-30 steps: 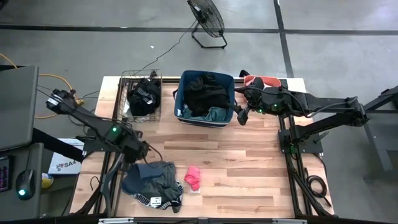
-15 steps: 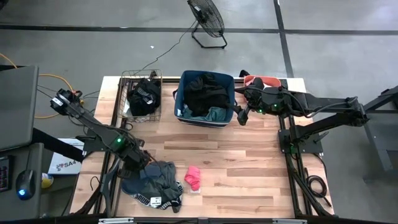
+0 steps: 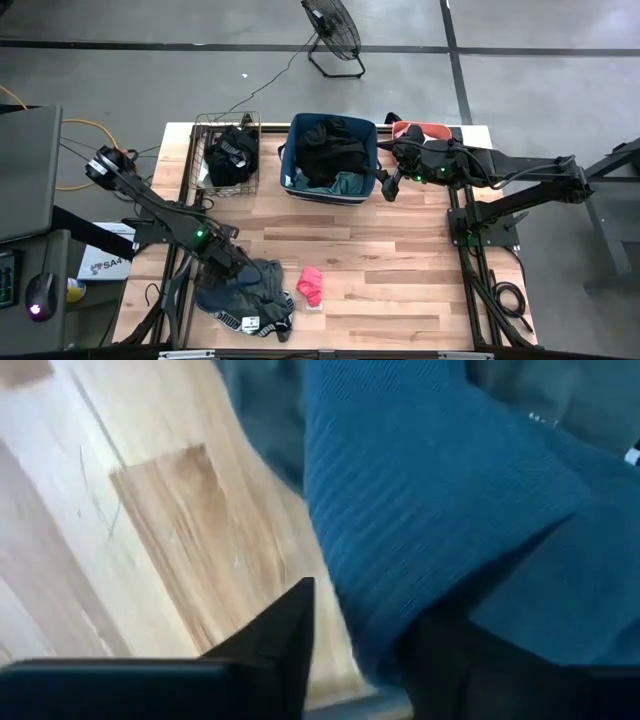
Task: Pick & Place Cloths
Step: Put the blue sock into the orange bin
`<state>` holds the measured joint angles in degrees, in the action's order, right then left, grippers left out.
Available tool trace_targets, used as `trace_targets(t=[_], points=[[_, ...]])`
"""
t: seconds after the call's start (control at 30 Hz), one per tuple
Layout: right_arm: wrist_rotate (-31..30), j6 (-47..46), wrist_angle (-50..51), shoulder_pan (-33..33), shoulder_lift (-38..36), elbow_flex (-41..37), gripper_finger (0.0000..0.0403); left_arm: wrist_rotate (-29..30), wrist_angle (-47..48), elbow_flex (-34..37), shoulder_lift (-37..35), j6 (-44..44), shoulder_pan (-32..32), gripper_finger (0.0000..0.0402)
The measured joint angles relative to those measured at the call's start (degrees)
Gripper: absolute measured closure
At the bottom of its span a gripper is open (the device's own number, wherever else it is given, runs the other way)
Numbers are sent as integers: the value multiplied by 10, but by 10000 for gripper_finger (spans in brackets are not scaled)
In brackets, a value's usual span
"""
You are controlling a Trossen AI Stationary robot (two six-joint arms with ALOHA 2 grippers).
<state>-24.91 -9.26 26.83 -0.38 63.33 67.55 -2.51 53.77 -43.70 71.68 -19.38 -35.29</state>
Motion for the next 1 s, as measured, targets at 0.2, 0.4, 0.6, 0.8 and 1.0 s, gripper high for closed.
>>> trace_targets(t=[0.2,0.4,0.6,0.8,1.0], points=[[0,0,0,0,0,0,82,12,-36,0,11,53,0,387],[0,-2,0,0,0,0,82,55,-29,-32,11,58,0,397],[0,-7,0,0,0,0,82,102,53,-124,11,56,0,398],[12,-10,0,0,0,0,82,152,132,-229,11,41,0,400],[14,-10,0,0,11,-1,82,322,124,-309,11,123,0,400]])
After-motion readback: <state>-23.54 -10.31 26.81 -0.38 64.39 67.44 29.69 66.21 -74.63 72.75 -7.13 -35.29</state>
